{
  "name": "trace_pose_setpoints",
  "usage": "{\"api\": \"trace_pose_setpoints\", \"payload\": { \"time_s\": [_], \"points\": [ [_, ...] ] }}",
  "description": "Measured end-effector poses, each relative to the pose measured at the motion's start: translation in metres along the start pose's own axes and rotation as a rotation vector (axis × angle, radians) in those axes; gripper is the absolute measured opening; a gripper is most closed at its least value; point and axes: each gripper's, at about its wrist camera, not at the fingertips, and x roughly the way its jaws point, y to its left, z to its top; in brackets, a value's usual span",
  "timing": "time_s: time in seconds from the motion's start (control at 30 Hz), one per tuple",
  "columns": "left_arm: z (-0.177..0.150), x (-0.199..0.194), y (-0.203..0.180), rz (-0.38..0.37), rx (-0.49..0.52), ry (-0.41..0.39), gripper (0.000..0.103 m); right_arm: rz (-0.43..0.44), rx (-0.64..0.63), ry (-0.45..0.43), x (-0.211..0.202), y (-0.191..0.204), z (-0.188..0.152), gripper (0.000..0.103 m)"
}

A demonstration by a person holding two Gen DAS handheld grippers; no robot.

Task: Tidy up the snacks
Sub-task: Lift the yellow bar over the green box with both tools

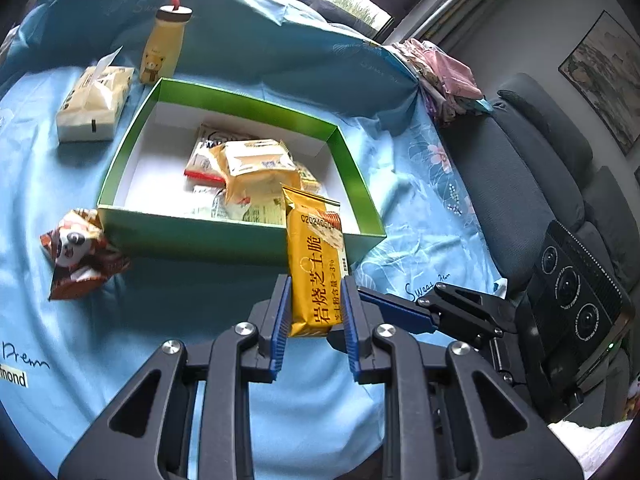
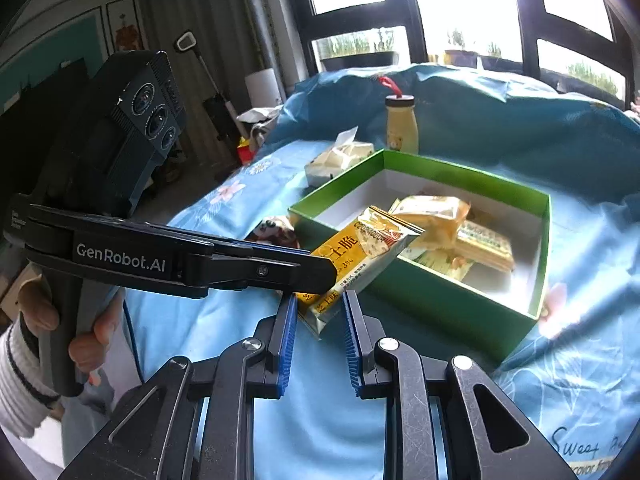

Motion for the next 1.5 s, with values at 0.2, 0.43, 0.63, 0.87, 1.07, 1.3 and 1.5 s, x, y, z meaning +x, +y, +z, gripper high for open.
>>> {"api": "trace_pose_setpoints", "payload": {
  "time_s": [0.2, 0.43, 0.63, 0.87, 1.07, 1.3, 1.5],
  "points": [
    [0.008, 0.0, -0.005, -0.002, 0.013, -0.007, 0.022, -0.011, 0.0, -0.018, -0.003, -0.005, 0.006, 0.025],
    [0.02, 0.002, -0.01, -0.002, 0.028, -0.016, 0.022, -0.022, 0.002, -0.036, -0.004, -0.013, 0.015, 0.025],
    [0.033, 0.005, -0.011, -0.005, 0.036, -0.021, 0.022, -0.029, 0.002, -0.048, -0.003, -0.021, 0.023, 0.025],
    [0.047, 0.011, -0.012, -0.002, 0.052, -0.026, 0.022, -0.037, 0.01, -0.058, 0.003, -0.03, 0.031, 0.025],
    [0.054, 0.016, -0.01, -0.003, 0.051, -0.026, 0.022, -0.038, 0.02, -0.061, 0.008, -0.04, 0.036, 0.025],
    [0.066, 0.024, -0.006, -0.005, 0.045, -0.024, 0.022, -0.04, 0.023, -0.065, 0.013, -0.046, 0.041, 0.025],
    [0.077, 0.032, 0.002, -0.007, 0.037, -0.022, 0.022, -0.037, 0.031, -0.064, 0.022, -0.056, 0.047, 0.025]
  ]
}}
